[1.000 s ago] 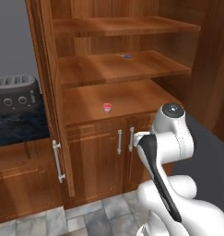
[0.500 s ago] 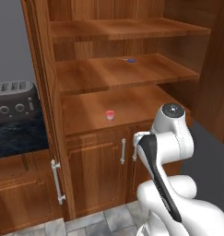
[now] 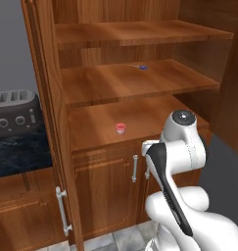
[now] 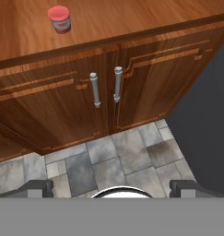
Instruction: Pick the avocado and bread from the counter and place them on the plate. Then pick the jam from the cabinet and place it next to the plate. Lastly close the cabinet door.
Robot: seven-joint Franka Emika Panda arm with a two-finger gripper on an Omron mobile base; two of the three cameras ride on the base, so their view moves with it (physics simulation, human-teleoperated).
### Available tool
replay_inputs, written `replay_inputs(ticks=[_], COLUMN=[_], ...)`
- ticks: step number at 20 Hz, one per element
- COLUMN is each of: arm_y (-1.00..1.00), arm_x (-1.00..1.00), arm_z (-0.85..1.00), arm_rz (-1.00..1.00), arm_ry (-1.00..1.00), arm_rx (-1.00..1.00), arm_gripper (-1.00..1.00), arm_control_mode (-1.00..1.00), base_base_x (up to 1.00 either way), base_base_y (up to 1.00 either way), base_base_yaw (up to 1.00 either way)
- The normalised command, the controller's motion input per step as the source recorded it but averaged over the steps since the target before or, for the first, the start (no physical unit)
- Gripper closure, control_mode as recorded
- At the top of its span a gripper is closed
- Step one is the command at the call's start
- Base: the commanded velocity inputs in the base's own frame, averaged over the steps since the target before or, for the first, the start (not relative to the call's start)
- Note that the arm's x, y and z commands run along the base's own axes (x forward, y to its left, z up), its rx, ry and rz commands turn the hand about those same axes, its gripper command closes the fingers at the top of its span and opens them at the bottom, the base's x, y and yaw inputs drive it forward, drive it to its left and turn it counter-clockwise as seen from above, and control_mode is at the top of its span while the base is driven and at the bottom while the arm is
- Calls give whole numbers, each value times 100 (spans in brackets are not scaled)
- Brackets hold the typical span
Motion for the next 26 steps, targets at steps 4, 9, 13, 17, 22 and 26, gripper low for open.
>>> replay_inputs(ticks=[4, 9, 13, 17, 22, 26], arm_y=[0, 0, 0, 0, 0, 0], arm_x=[0, 0, 0, 0, 0, 6], arm_z=[0, 0, 0, 0, 0, -3], arm_rz=[0, 0, 0, 0, 0, 0], arm_ry=[0, 0, 0, 0, 0, 0], arm_rx=[0, 0, 0, 0, 0, 0], arm_gripper=[-100, -100, -100, -100, -100, -100], arm_control_mode=[100, 100, 100, 100, 100, -100], base_base_x=[5, 22, 35, 32, 20, 21], base_base_y=[-9, -9, -9, -8, -3, 0], base_base_yaw=[0, 0, 0, 0, 0, 0])
